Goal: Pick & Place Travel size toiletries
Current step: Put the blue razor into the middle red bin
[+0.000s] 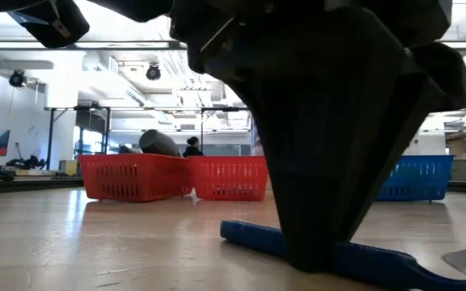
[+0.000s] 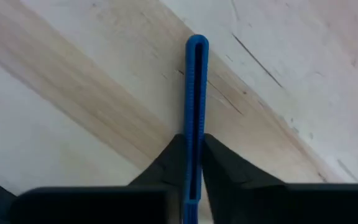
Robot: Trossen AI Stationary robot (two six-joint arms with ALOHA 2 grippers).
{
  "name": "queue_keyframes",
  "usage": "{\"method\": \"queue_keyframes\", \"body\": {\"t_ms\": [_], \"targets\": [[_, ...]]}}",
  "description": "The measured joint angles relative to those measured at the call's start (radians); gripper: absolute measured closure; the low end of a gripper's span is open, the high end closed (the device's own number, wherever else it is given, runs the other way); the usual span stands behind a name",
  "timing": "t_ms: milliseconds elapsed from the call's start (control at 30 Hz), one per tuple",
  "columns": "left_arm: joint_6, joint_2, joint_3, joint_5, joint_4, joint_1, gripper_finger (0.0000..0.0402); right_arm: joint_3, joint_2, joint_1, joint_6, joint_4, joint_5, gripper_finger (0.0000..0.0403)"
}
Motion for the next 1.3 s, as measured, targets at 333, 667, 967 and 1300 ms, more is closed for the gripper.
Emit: {"method": "queue_keyframes", "body": {"t_ms": [333,667,967,1300], "targets": [[0.005,0.0,-0.001,-0.017,0.005,0.0,0.0314,-0.017,-0.126,-0.067,-0.126,-0.154,0.15,0.0382],[0.041,0.0,-0.002,-0.104,0.007,0.0,0.0314,-0.308,-0.486,-0.363,-0.244,0.11,0.219,0.0381],[0.04,0.0,-0.002,-0.132,0.007,0.0,0.0314,-0.659,-0.602,-0.513,-0.187,0.435,0.208,0.0381],[0.081,0.0,-0.002,-0.194,0.007,0.001,0.0314,-0.759,-0.602,-0.542,-0.11,0.522,0.299,0.0371]]}}
